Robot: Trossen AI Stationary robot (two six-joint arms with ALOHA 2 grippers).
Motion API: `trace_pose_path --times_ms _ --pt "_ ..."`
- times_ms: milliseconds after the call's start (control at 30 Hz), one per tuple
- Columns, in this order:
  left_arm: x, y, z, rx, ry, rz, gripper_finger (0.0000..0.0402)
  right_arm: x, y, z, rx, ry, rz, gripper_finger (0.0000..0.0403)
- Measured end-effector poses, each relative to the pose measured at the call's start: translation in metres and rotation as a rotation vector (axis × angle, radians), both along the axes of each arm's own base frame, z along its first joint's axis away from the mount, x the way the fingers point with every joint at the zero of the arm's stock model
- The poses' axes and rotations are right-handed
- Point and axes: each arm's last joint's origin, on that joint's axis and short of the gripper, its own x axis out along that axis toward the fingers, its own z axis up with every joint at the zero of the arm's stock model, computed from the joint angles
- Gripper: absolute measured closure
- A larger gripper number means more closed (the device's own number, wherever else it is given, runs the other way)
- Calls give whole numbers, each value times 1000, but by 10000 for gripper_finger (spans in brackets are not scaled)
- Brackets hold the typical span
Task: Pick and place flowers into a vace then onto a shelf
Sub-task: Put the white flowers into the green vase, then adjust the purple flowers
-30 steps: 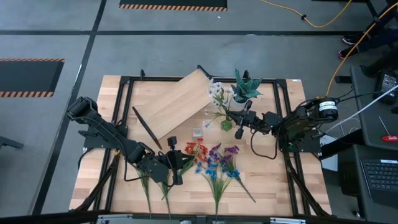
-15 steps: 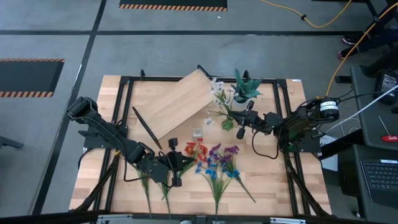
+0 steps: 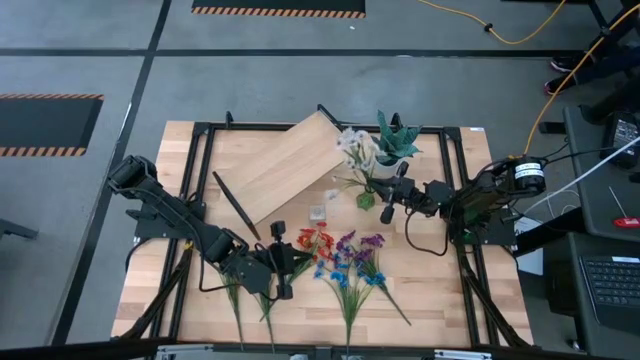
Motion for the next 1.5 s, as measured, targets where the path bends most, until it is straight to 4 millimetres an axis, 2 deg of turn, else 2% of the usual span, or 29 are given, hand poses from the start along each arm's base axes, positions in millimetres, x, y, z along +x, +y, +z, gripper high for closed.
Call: trace_pose_path --times_ms 300,533,733,833,1300,1500 --pt "0 0 0 0 0 -1 398 0 0 -1 4 15 0 302" --pt "0 0 0 -6 2 -5 398 -2 0 0 -8 10 -1 273" --pt "0 0 0 -5 2 -5 398 -24 2 -3 -17 18 -10 269" --pt "0 0 0 -3 3 -6 398 -27 4 2 -5 -11 -3 269" --pt "0 0 0 4 5 -10 398 -30 25 17 -29 -106 123 269" --pt "0 0 0 6 4 -7 398 -14 38 27 -78 -32 156 271"
